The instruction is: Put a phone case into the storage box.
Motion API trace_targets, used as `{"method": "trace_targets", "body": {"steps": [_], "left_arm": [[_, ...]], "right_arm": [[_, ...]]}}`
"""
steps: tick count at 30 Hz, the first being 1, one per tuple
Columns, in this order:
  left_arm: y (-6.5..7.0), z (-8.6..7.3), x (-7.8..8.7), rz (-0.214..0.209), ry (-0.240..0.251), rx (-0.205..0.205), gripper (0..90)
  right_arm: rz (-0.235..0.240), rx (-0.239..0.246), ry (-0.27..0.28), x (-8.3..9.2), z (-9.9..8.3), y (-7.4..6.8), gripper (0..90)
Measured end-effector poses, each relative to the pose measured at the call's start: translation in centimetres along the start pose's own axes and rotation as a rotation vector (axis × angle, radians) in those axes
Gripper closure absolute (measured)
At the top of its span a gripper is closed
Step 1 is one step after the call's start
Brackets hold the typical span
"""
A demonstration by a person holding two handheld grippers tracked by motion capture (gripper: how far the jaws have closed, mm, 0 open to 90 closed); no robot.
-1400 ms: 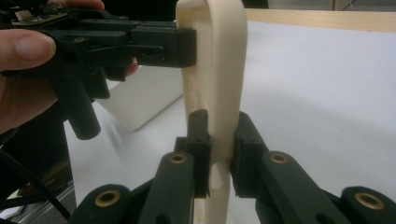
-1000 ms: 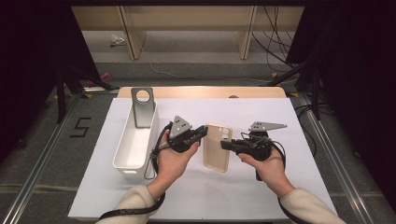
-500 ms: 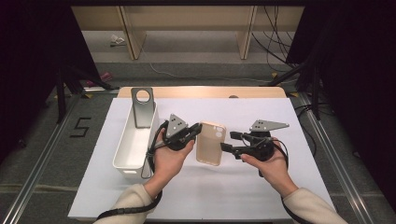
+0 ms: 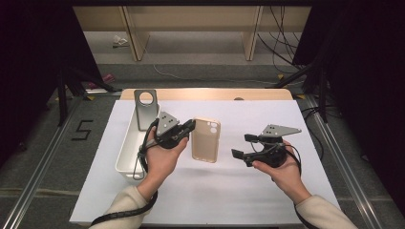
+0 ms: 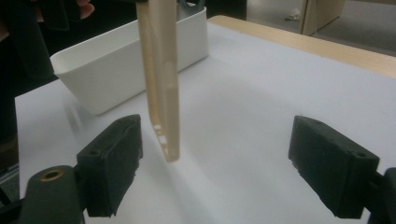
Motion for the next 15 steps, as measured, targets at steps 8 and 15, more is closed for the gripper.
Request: {"method": "trace_targets", "body": {"steps": [8, 15], "left_arm": [[-1.1, 1.1, 1.1, 0.020, 0.024, 0.014, 85.8], [-1.8, 1.8, 1.5, 0.036, 0.034, 0.002, 85.9]], "right_arm": [[-0.027, -0.016, 0.000, 0.6, -0.4, 0.4, 16.7], [-0.042, -0.037, -0.005, 1.2, -0.9, 0.9, 16.8]]}}
Point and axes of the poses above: each handheld gripper's, and its own axes: x roughly backward along the jaws, z roughly out of its top, y roughly to its right, the point moved 1 cm from there along -x, roughly forward along the jaws, and after that the axes turned 2 degrees about -z, right-handed, at the moved point
